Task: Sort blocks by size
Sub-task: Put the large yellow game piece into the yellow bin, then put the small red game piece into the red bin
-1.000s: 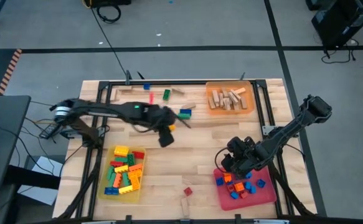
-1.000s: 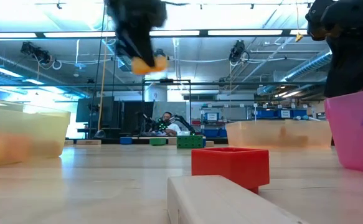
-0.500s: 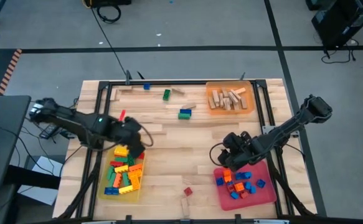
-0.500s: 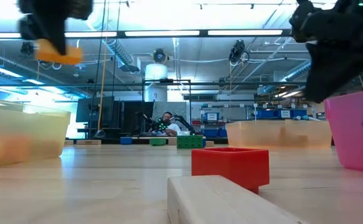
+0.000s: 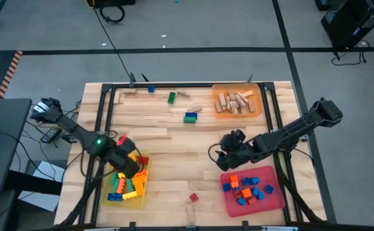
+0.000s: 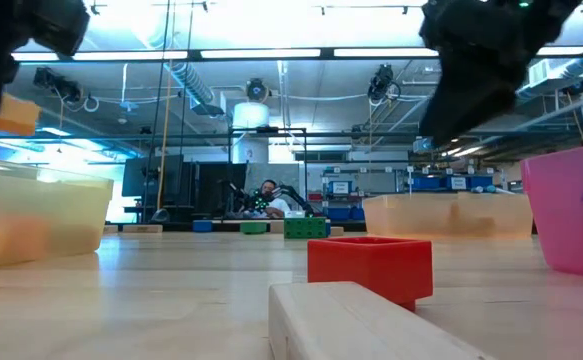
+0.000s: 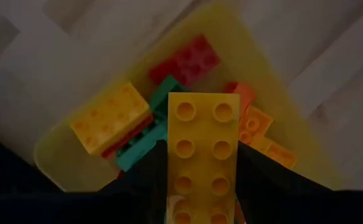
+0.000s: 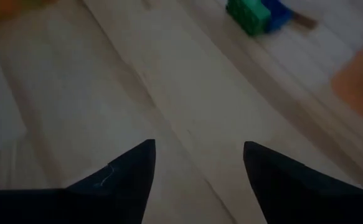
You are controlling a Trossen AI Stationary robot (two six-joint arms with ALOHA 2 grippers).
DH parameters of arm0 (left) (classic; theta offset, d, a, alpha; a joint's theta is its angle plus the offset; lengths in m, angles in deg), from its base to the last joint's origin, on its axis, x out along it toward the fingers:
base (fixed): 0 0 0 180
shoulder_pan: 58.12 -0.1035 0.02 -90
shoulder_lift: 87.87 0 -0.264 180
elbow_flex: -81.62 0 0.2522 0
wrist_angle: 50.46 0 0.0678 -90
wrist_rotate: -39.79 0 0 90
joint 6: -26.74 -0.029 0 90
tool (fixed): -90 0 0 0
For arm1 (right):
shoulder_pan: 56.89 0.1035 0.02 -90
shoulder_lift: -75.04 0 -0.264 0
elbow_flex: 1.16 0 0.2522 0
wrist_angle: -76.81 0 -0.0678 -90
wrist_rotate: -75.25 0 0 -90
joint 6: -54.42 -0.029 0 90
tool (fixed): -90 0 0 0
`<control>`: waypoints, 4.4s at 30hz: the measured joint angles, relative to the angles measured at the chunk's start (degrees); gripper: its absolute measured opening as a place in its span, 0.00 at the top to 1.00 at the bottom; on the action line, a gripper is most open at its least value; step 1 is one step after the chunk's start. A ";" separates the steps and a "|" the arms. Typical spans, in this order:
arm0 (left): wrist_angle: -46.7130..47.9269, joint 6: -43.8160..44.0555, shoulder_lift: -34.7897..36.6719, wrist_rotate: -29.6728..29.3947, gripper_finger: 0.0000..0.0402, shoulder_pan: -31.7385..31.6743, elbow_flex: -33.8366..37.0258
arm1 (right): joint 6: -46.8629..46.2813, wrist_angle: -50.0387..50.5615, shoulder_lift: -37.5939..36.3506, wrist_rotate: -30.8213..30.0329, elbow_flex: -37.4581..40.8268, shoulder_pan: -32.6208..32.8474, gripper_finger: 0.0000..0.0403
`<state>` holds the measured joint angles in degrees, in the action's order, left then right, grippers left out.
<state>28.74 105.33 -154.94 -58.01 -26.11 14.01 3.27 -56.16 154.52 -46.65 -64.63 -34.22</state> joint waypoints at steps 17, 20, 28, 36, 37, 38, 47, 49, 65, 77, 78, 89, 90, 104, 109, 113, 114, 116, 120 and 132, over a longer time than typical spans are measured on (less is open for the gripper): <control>-6.99 5.68 -0.04 2.87 0.46 4.46 8.38 | 7.11 -8.14 0.00 4.94 0.00 -4.21 0.37; -6.85 5.44 -0.04 2.52 0.44 4.46 8.38 | 7.77 -8.14 0.00 4.96 0.00 -4.39 0.37; -7.05 5.46 -0.04 2.41 0.44 4.44 8.38 | 7.86 -8.16 0.00 4.77 0.00 -5.34 0.36; -11.18 -3.30 -0.02 1.41 0.44 4.39 8.36 | 6.37 -10.28 0.00 5.11 0.00 -6.69 0.37; -11.54 -5.46 -0.02 0.73 0.44 4.38 8.36 | 7.25 -11.37 0.00 5.95 0.00 -6.90 0.37; -12.01 -7.70 -0.02 -0.06 0.44 4.37 8.36 | 8.68 -13.01 0.00 6.93 0.00 -7.07 0.38; -10.22 -24.64 4.58 -7.67 0.44 4.37 8.33 | 33.22 -32.86 0.17 10.28 -2.46 -5.69 0.36; -9.00 -27.57 7.41 -9.89 0.44 4.33 8.36 | 34.85 -30.17 0.94 9.33 -6.12 -5.33 0.36; -3.80 -38.28 28.86 -18.22 0.44 3.24 13.86 | 37.89 20.39 28.82 14.87 -48.46 -0.04 0.20; -4.49 -38.31 30.77 -12.80 0.44 3.26 17.36 | 41.37 21.65 44.44 24.33 -56.66 6.94 0.18; -4.60 -38.31 30.79 -12.49 0.44 3.26 17.36 | 42.05 21.67 45.43 24.57 -57.40 7.26 0.18; -7.39 -40.96 30.77 -12.59 0.44 3.26 17.36 | 43.51 21.65 53.81 27.32 -61.88 7.95 0.23; -7.56 -40.96 30.77 -12.62 0.44 3.26 17.36 | 43.56 21.48 54.13 27.25 -61.98 7.74 0.25; -8.77 -40.95 30.77 -13.64 0.44 3.26 17.36 | 43.42 20.12 56.33 29.40 -61.29 7.48 0.56; -9.34 -41.00 30.75 -13.85 0.44 3.24 17.36 | 39.75 20.35 56.33 29.42 -61.29 7.38 0.62; -9.28 -40.92 30.75 -13.87 0.44 3.25 17.36 | 33.27 26.53 55.32 28.53 -61.17 6.96 0.62; -9.31 -40.86 30.75 -13.87 0.44 3.25 17.36 | 30.62 29.13 54.66 27.25 -61.11 6.76 0.62; -9.33 -40.94 30.75 -13.87 0.44 3.24 17.36 | 24.98 33.29 52.54 24.31 -61.07 6.34 0.62; -9.38 -40.99 30.75 -14.02 0.44 3.24 17.36 | 13.55 37.01 45.76 16.90 -61.18 6.14 0.62; -9.51 -40.89 30.71 -14.44 0.44 3.24 17.36 | -36.39 55.49 29.03 10.84 -58.48 10.82 0.62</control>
<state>19.23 64.44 -124.23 -72.45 -22.88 31.37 -33.12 -0.67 183.55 -35.81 -123.12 -23.40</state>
